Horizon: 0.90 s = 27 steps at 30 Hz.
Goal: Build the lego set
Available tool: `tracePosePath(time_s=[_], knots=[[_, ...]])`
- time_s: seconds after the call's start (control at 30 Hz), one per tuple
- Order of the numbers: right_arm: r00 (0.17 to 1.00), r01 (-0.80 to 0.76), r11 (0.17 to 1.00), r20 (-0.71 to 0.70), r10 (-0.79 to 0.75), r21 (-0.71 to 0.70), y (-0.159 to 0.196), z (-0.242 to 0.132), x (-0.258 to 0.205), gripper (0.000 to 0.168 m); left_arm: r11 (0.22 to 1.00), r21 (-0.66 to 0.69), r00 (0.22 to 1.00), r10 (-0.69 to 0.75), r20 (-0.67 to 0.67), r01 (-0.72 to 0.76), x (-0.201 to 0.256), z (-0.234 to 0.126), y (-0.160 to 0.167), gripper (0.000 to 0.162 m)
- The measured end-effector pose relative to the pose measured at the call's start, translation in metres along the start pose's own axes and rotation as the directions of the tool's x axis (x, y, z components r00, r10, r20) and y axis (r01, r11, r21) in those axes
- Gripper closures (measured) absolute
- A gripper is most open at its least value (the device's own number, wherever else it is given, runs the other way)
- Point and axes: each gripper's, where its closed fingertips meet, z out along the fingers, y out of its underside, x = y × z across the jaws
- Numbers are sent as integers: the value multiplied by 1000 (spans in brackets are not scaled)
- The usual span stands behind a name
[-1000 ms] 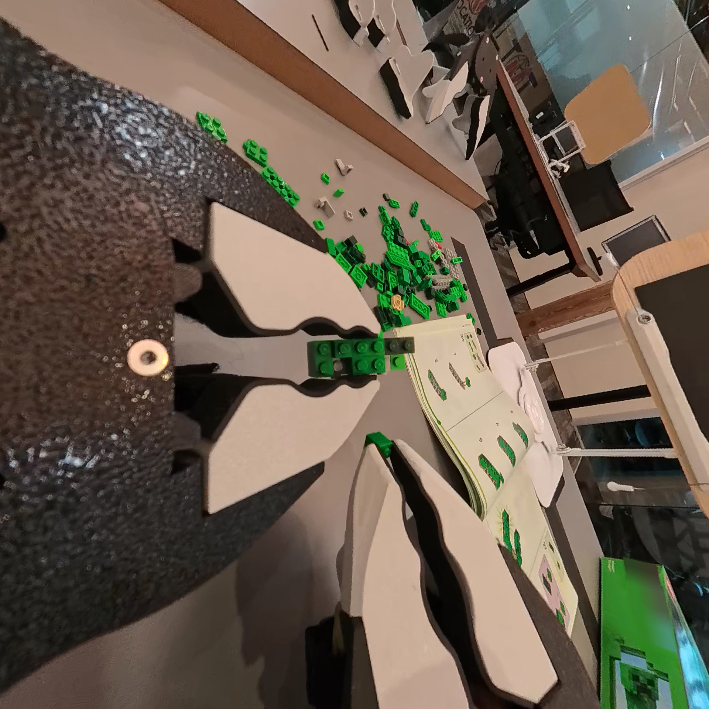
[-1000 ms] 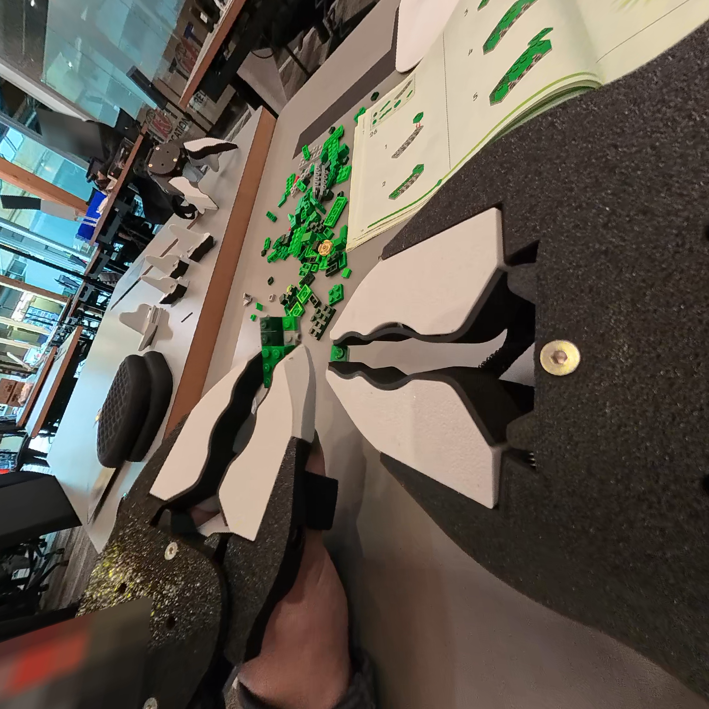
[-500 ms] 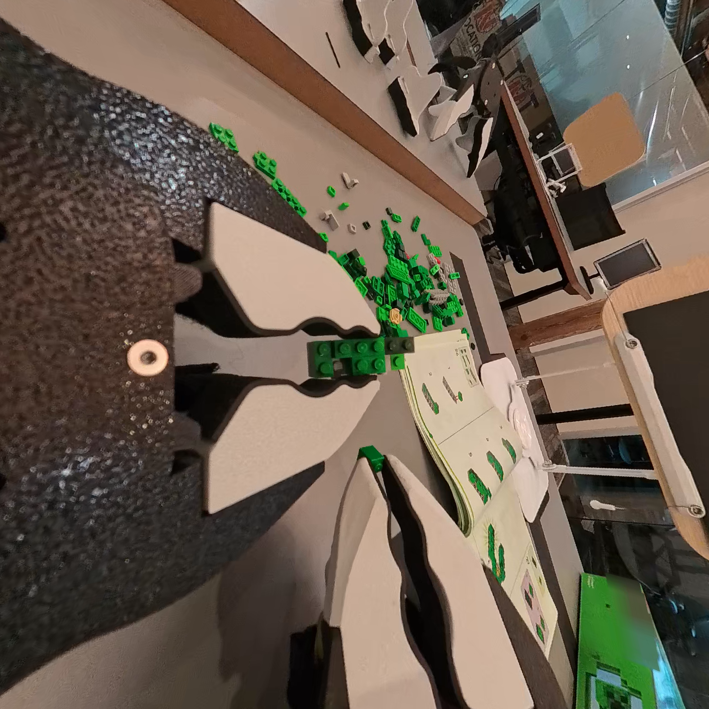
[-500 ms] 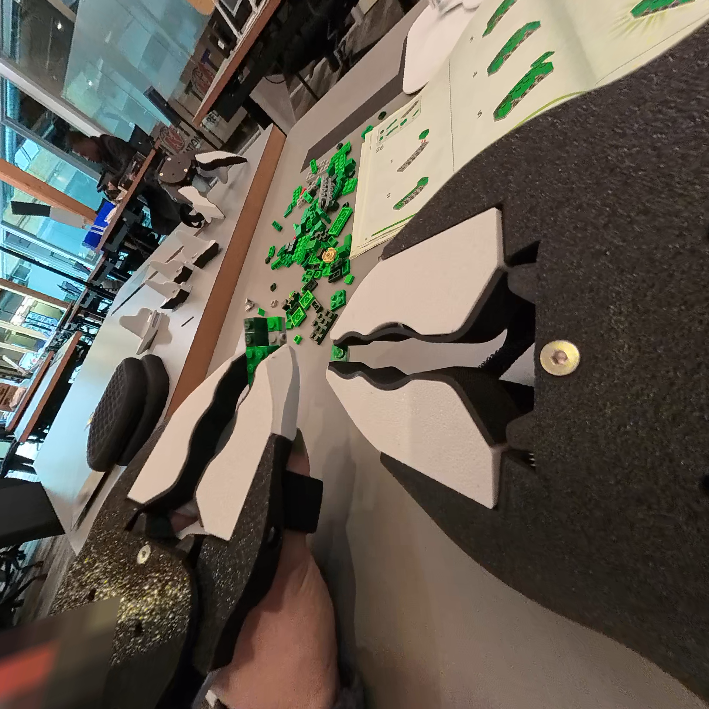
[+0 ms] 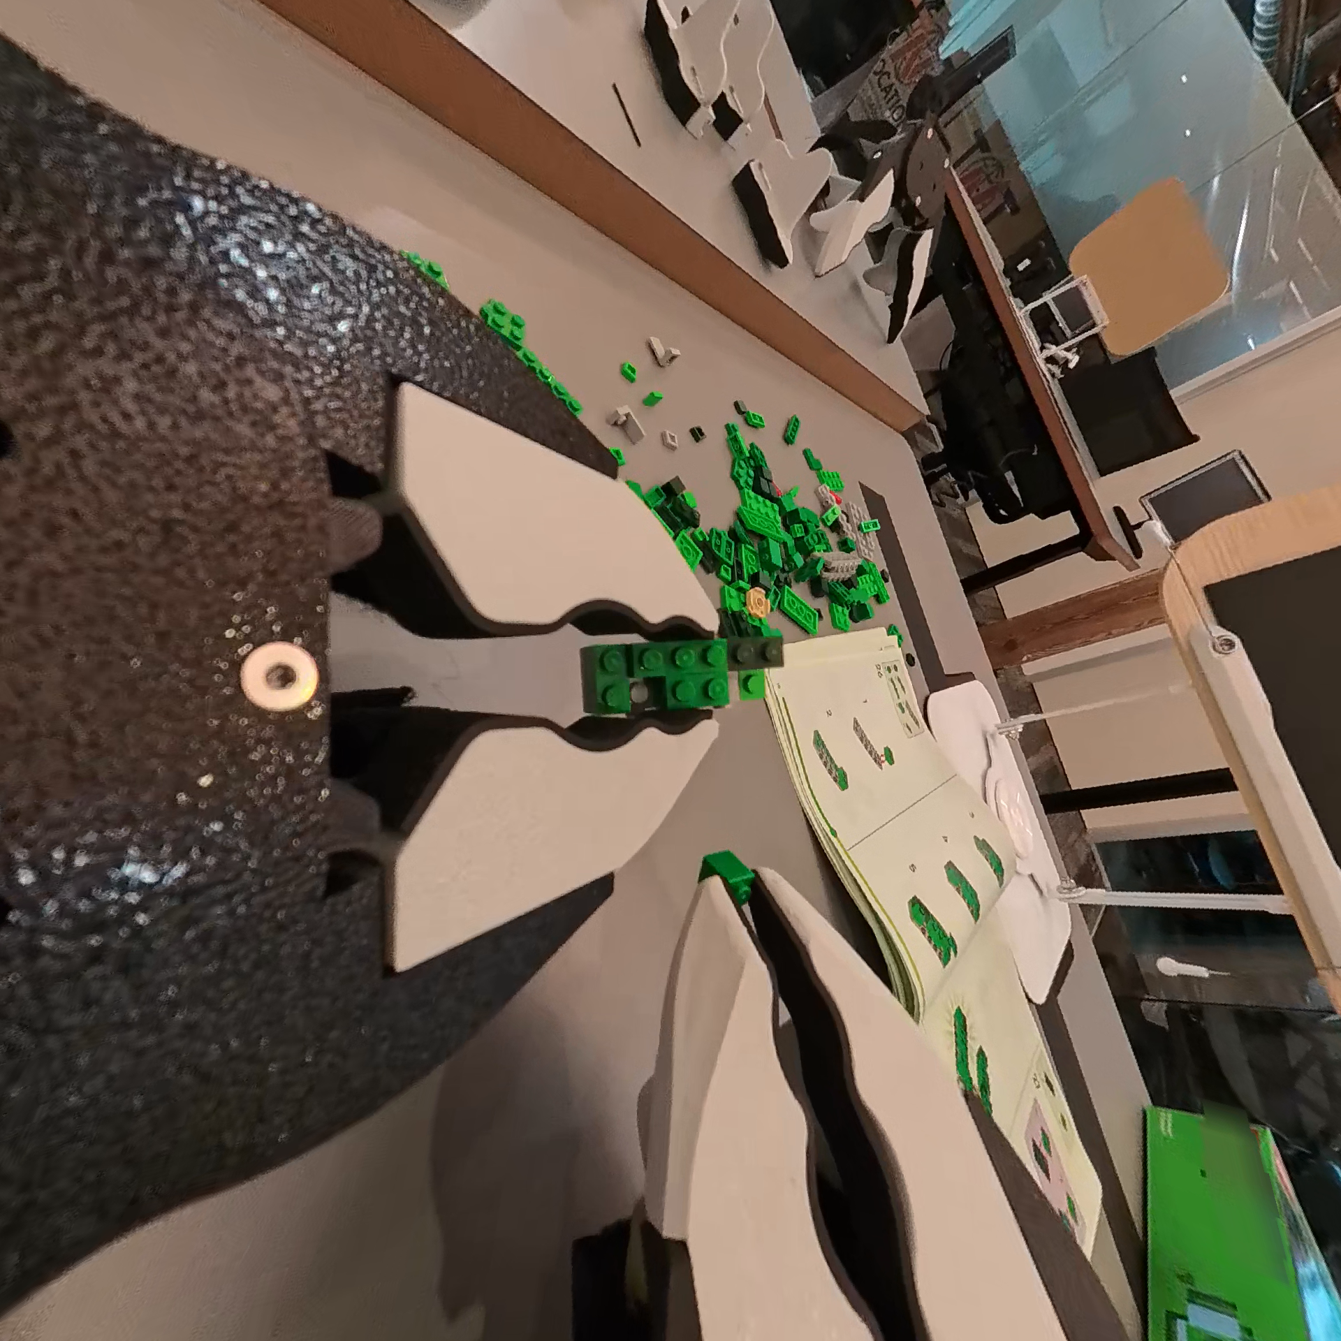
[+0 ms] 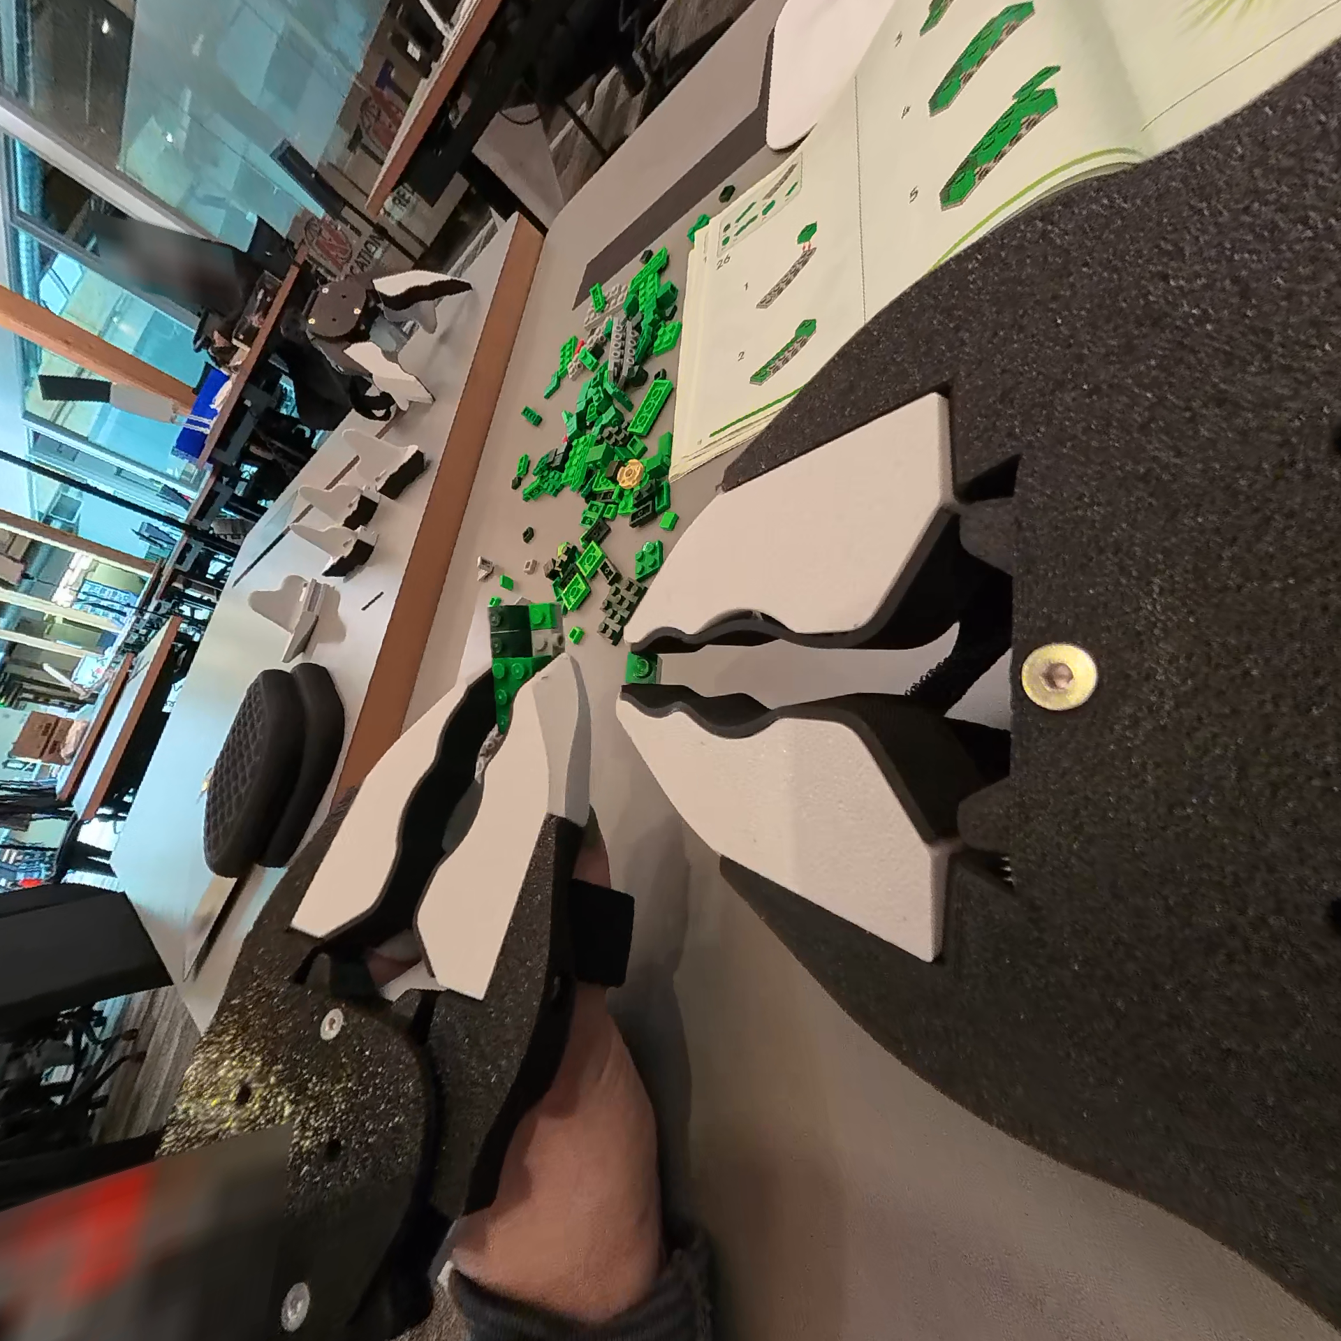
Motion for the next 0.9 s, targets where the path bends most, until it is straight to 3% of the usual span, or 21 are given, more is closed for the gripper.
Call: tracePosePath(time_s=[0.27,0.6,0.9], knots=[[1000,-22,1000,6,22,22,-3,-2,2,161,996,-1,996,91,-5,-91,8,0,-2,145],[995,-101,994,-18,102,47,-2,-6,13,161,997,-25,997,68,-38,-69,11,4,3,145],[995,-70,996,-63,73,51,-3,-11,15,161,997,6,997,72,-8,-72,7,0,-2,145]])
